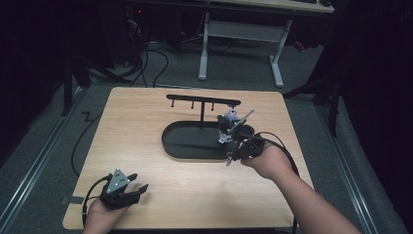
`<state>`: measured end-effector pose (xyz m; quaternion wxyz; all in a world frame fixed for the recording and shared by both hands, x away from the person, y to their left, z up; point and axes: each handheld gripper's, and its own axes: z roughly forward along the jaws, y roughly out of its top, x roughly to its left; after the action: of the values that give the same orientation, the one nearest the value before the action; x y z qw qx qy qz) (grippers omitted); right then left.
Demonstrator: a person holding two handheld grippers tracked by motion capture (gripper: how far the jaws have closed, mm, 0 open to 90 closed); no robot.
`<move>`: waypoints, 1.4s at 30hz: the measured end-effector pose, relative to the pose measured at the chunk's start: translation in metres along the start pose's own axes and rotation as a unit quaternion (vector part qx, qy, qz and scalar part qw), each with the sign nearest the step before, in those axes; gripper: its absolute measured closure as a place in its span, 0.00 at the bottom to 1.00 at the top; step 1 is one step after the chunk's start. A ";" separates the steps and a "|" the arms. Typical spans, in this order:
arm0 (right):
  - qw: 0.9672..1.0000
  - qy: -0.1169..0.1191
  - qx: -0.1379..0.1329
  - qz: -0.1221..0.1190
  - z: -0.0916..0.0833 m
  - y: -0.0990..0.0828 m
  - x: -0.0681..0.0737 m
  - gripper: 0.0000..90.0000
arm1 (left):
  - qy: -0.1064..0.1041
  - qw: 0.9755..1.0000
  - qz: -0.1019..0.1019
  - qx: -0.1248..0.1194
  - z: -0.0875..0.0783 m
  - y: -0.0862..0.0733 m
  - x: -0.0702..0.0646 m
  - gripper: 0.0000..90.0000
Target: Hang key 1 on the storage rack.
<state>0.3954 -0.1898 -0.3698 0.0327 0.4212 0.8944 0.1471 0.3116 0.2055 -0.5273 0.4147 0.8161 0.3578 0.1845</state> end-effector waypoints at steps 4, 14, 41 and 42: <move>1.000 -0.005 -0.001 -0.002 -0.006 0.017 -0.001 0.99 | 0.000 1.000 -0.001 -0.001 0.000 0.000 0.000 0.46; 1.000 -0.012 -0.008 -0.004 -0.011 0.058 -0.008 0.99 | -0.001 1.000 -0.003 0.000 0.000 -0.001 0.002 0.46; 0.999 -0.027 -0.020 -0.002 -0.025 0.128 -0.026 0.99 | -0.002 1.000 -0.009 0.001 0.000 -0.003 0.004 0.46; 0.999 -0.026 -0.023 0.000 -0.026 0.130 -0.027 0.99 | -0.002 1.000 -0.010 0.000 0.000 -0.003 0.003 0.46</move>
<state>0.5044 -0.1383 -0.3089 0.0655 0.4237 0.8898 0.1563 0.3130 0.2088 -0.5298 0.4173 0.8126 0.3654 0.1786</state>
